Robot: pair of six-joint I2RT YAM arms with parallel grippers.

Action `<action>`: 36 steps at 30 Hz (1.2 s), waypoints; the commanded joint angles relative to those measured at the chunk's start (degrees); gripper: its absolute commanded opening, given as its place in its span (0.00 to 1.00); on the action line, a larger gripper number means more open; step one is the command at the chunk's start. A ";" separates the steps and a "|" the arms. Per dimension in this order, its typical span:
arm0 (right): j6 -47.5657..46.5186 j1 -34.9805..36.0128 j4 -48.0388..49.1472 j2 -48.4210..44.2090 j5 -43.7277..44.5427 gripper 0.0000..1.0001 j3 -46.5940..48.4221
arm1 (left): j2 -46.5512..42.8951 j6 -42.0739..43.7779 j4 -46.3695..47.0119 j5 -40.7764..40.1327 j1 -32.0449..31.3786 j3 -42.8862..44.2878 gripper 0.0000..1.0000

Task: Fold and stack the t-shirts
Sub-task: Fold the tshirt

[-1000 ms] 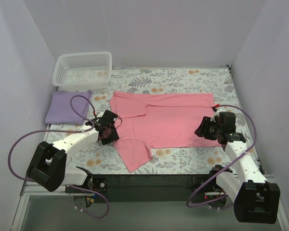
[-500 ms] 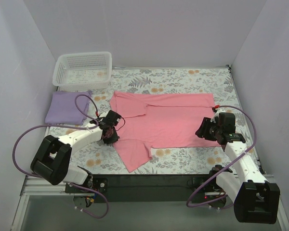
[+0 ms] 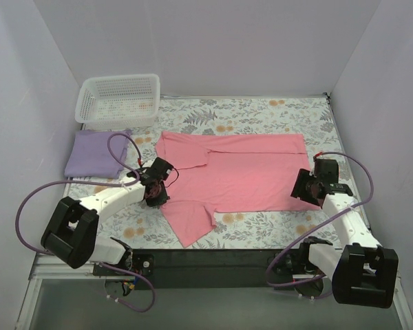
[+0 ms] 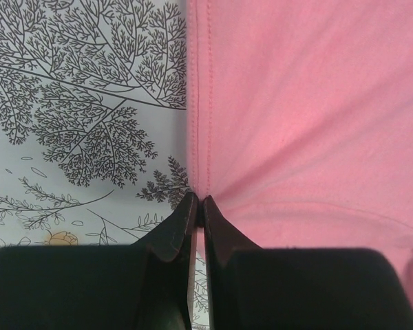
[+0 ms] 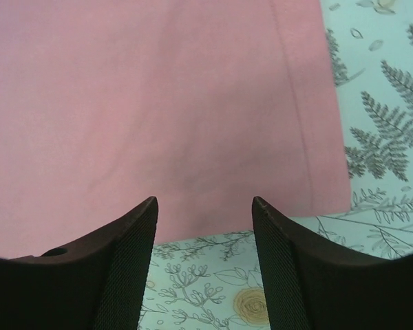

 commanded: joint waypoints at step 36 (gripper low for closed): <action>4.07 -22.96 -2.52 15.19 1.05 0.44 -0.22 | -6.91 5.18 4.14 7.55 3.69 -2.14 0.00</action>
